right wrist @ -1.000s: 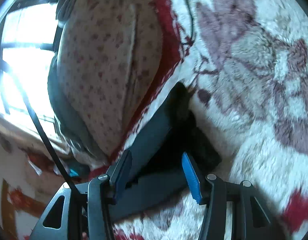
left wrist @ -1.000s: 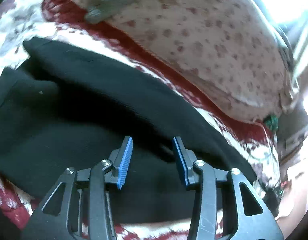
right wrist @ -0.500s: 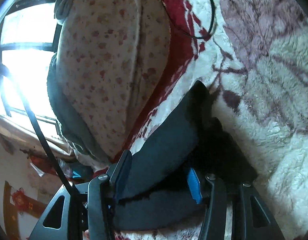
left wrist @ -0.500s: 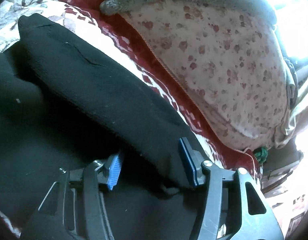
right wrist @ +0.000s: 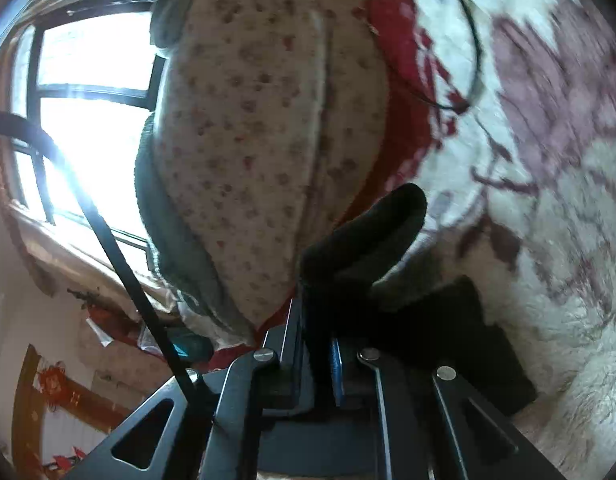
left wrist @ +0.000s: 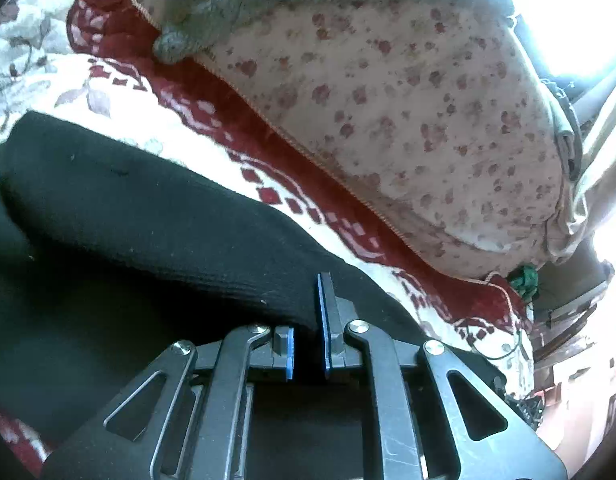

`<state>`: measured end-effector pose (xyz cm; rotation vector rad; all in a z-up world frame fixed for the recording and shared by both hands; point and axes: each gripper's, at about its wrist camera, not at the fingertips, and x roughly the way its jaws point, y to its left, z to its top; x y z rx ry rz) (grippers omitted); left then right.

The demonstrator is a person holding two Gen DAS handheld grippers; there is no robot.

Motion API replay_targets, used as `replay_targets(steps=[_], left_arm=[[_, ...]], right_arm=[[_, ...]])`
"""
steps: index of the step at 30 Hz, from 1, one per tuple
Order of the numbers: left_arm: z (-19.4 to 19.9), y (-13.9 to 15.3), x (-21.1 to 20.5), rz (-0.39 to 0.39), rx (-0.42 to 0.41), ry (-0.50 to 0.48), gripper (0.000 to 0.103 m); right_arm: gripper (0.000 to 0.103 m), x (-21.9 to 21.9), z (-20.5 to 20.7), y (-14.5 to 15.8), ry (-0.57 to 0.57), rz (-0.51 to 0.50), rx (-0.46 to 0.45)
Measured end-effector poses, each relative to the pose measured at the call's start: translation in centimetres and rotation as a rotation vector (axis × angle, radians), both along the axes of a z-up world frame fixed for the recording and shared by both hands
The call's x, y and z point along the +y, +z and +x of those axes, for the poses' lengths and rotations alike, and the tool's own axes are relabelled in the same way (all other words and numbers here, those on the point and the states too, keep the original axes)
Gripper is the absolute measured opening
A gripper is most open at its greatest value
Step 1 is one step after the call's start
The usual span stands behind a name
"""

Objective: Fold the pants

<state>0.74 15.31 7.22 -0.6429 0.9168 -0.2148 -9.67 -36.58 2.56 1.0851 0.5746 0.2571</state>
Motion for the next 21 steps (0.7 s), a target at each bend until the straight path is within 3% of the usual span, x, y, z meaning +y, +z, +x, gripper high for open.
replay_targets(steps=[5, 10, 13, 15, 17, 21], left_arm=[[-2.5, 3.0, 0.5, 0.036, -0.043, -0.020, 0.008], [-4.9, 3.9, 1.0, 0.039, -0.044, -0.042, 0.008], [-5.6, 3.3, 1.0, 0.065, -0.034, -0.038, 0.008], [-5.7, 2.6, 1.1, 0.055, -0.011, -0.026, 0.008], [-5.8, 2.4, 1.2, 0.052, -0.008, -0.016, 0.008], [-5.7, 2.6, 1.0, 0.062, -0.011, -0.017, 0.008]], right_arm=[[0.010, 0.3, -1.5, 2.8, 0.014, -0.013, -0.068], [0.010, 0.7, -3.8, 4.3, 0.026, -0.059, -0.081], [0.012, 0.5, -4.5, 3.1, 0.008, -0.077, -0.024], [0.030, 0.3, -4.5, 1.0, 0.022, -0.005, 0.054], [0.040, 0.9, -3.9, -0.6, 0.047, 0.037, 0.104], [0.040, 1.5, -2.1, -1.6, 0.039, 0.003, 0.122]])
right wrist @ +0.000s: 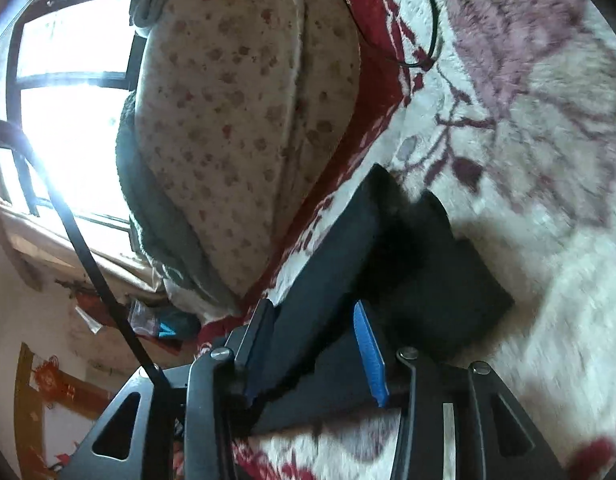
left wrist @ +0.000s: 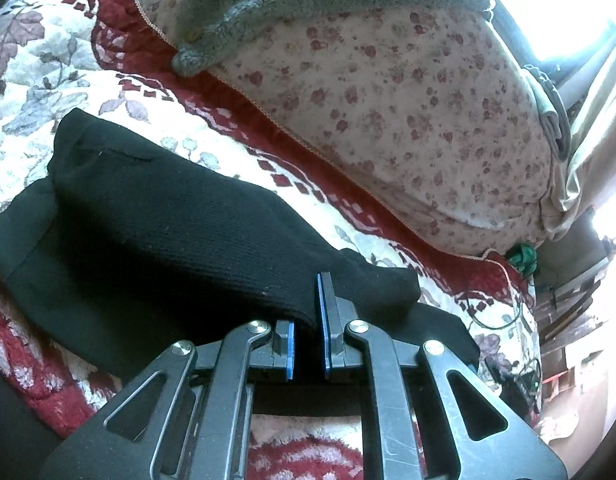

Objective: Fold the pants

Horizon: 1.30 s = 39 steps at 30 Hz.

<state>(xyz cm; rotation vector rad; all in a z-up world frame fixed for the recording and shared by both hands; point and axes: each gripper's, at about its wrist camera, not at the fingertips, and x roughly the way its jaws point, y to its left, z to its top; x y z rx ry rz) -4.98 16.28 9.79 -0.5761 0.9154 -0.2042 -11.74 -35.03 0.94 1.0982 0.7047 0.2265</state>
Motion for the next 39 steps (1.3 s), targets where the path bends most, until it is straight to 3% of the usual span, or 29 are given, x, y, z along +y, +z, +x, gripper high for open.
replay_targets(steps=[2, 4, 6, 8, 18, 22, 23, 27, 30, 33, 38, 39], left_arm=[[0.0, 0.0, 0.0, 0.004, -0.001, -0.001, 0.008], [0.0, -0.1, -0.1, 0.001, 0.004, 0.001, 0.008], [0.1, -0.2, -0.1, -0.001, 0.012, 0.004, 0.008], [0.1, -0.1, -0.2, 0.005, 0.014, 0.004, 0.008], [-1.6, 2.4, -0.1, -0.002, -0.039, -0.029, 0.008], [-3.0, 0.4, -0.9, 0.063, -0.007, -0.045, 0.008], [-3.2, -0.9, -1.3, 0.123, 0.011, -0.042, 0.008], [-3.3, -4.3, -1.3, 0.164, 0.069, -0.009, 0.009], [-3.6, -5.4, -0.5, 0.146, 0.089, 0.001, 0.010], [-4.0, -4.7, 0.4, 0.167, 0.065, 0.016, 0.011], [-4.3, -4.0, 1.1, 0.187, 0.049, 0.010, 0.011], [-4.5, -3.6, 1.2, 0.194, 0.043, 0.016, 0.011]], right_arm=[[0.040, -0.2, 1.5, -0.8, -0.005, 0.030, 0.005], [0.026, -0.3, 2.7, -1.7, -0.010, 0.044, 0.027], [0.006, -0.5, 3.3, -2.2, -0.015, 0.029, 0.026], [0.005, -0.4, 3.3, -1.8, -0.002, 0.020, -0.006], [0.005, -0.1, 0.0, 3.9, 0.033, -0.007, -0.163], [0.005, -0.7, -2.0, 2.6, 0.012, -0.030, -0.103], [0.005, -0.8, -2.2, 1.5, 0.010, -0.037, -0.069], [0.010, -0.5, -2.0, -1.9, 0.015, -0.067, 0.087], [0.021, -0.3, -2.0, -0.3, 0.020, -0.153, 0.110], [0.021, -0.5, -2.4, 1.6, -0.006, -0.251, 0.143], [0.023, 0.5, -2.9, 5.4, -0.037, -0.413, 0.094], [0.027, 1.1, -2.5, 6.2, -0.019, -0.443, 0.069]])
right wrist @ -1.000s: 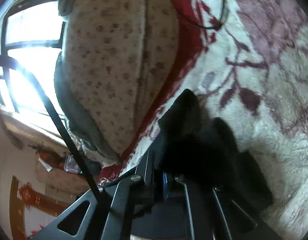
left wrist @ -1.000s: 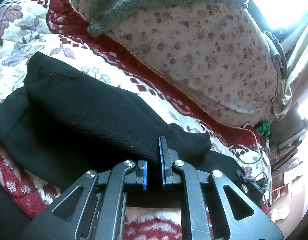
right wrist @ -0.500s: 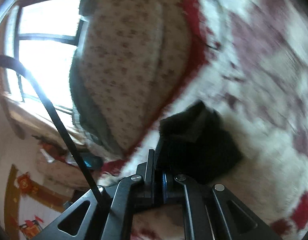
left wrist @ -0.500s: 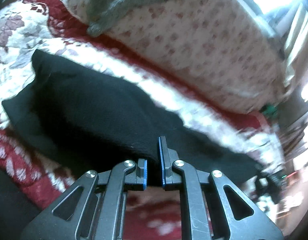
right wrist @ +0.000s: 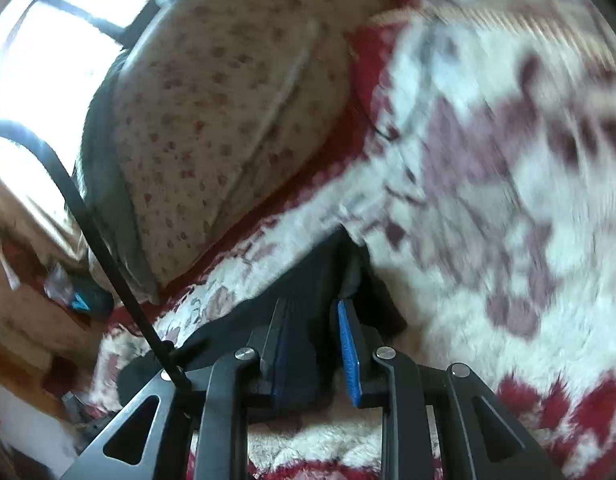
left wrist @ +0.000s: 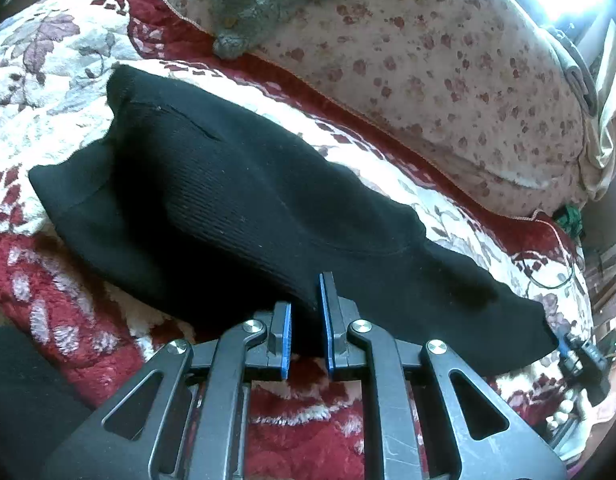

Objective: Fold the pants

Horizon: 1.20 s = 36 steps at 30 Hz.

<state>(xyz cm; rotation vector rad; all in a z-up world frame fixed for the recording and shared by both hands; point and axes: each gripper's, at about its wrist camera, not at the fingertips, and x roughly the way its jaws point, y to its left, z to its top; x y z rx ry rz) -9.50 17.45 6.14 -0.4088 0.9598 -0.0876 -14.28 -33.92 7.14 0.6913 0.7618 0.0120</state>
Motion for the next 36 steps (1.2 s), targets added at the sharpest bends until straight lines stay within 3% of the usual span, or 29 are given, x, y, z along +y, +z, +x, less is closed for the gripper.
replay_targets(steps=[3, 8, 10, 13, 16, 20, 23, 25, 26, 28, 29, 31, 36], left_arm=[[-0.9, 1.8, 0.1, 0.021, -0.070, 0.048, 0.011], [-1.9, 3.9, 0.5, 0.055, -0.132, 0.068, 0.011], [-2.4, 4.3, 1.2, 0.088, -0.152, 0.097, 0.011], [-2.9, 4.3, 2.5, 0.100, -0.150, 0.123, 0.011], [-2.8, 3.4, 4.8, 0.098, -0.107, 0.163, 0.011], [-2.6, 1.7, 7.0, 0.000, -0.048, 0.209, 0.011], [-1.9, 0.3, 7.8, -0.074, 0.001, 0.198, 0.025], [-1.6, -0.2, 8.1, -0.078, 0.013, 0.202, 0.026], [-1.3, -0.5, 8.3, -0.077, 0.017, 0.209, 0.026], [-1.1, -0.7, 8.7, -0.094, 0.020, 0.208, 0.027], [-0.7, -0.9, 8.9, -0.128, 0.030, 0.191, 0.031], [-0.2, -1.5, 8.9, -0.225, 0.051, 0.148, 0.035], [0.1, -1.7, 7.5, -0.219, 0.038, 0.103, 0.035]], right_arm=[[0.036, 2.6, 2.1, 1.1, 0.130, -0.025, -0.027], [0.036, 7.7, 5.6, 1.7, 0.332, -0.117, -0.047], [0.036, 9.1, 6.6, 2.1, 0.371, -0.151, -0.054], [0.036, 9.4, 6.8, 3.0, 0.326, -0.222, -0.062], [0.037, 9.8, 7.6, 3.5, 0.388, -0.116, -0.113], [0.040, 13.2, 9.1, 2.0, 0.518, 0.088, -0.118], [0.040, 17.7, 10.3, 0.0, 0.632, 0.198, -0.091], [0.040, 21.0, 10.8, -1.1, 0.709, 0.280, -0.085], [0.040, 22.7, 10.9, -1.4, 0.743, 0.288, -0.083], [0.041, 25.9, 10.6, -1.4, 0.799, 0.173, -0.078], [0.041, 27.4, 10.5, -1.3, 0.827, 0.096, -0.079], [0.041, 29.3, 10.5, -1.5, 0.868, 0.039, -0.078], [0.041, 29.9, 11.3, -3.0, 0.871, 0.136, -0.039]])
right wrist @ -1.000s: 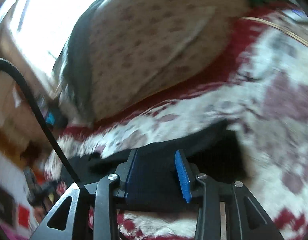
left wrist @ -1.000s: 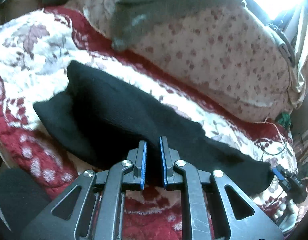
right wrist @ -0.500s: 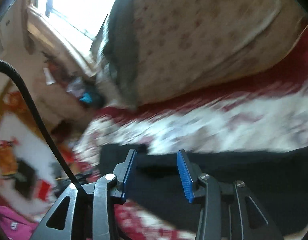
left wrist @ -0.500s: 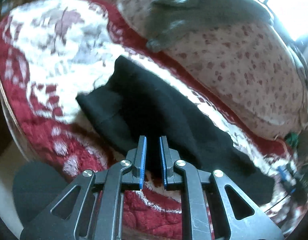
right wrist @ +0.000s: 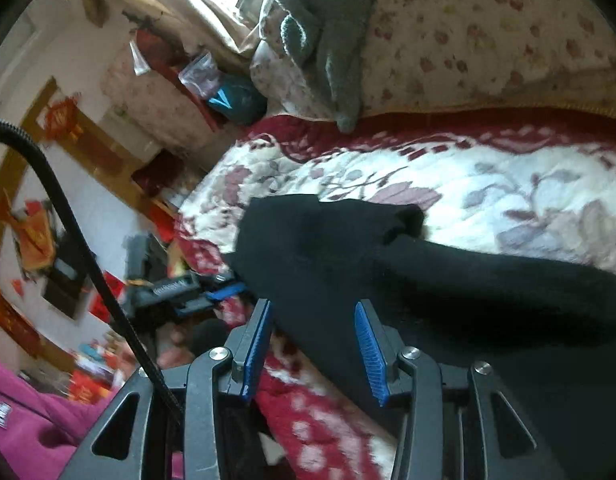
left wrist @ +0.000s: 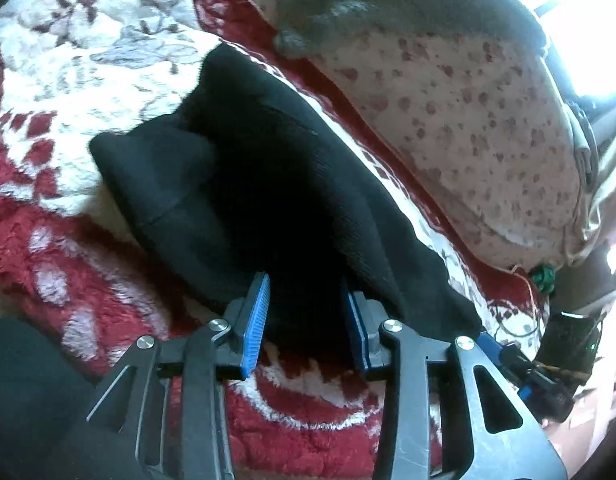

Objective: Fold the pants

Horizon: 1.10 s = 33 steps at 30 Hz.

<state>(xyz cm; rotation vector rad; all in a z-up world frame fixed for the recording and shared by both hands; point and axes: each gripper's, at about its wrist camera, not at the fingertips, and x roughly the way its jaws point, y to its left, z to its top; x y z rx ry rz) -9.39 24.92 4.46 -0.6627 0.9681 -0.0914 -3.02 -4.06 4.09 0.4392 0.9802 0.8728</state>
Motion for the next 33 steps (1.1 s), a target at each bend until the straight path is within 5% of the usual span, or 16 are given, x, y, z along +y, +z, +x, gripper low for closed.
replay_targets(steps=[2, 6, 12, 20, 31, 33], left_arm=[[0.5, -0.2, -0.2, -0.006, 0.002, -0.004, 0.035], [2.2, 0.0, -0.9, 0.030, -0.014, -0.023, 0.035], [4.0, 1.1, -1.1, 0.080, -0.075, -0.051, 0.035], [3.8, 3.5, 3.2, 0.131, -0.171, 0.061, 0.035], [3.5, 0.3, 8.3, 0.109, -0.068, 0.075, 0.035], [3.7, 0.2, 8.4, 0.090, -0.069, 0.066, 0.035]], right_arm=[[0.041, 0.8, 0.0, -0.5, 0.028, 0.036, 0.035], [0.042, 2.9, -0.4, -0.1, 0.030, -0.106, -0.059], [0.047, 5.9, -0.2, 0.6, 0.098, -0.139, -0.118], [0.047, 10.9, 2.5, -0.3, 0.142, -0.208, -0.147], [0.047, 17.1, 4.5, -1.9, 0.213, -0.332, -0.201], [0.037, 17.7, 4.5, -1.8, 0.223, -0.334, -0.227]])
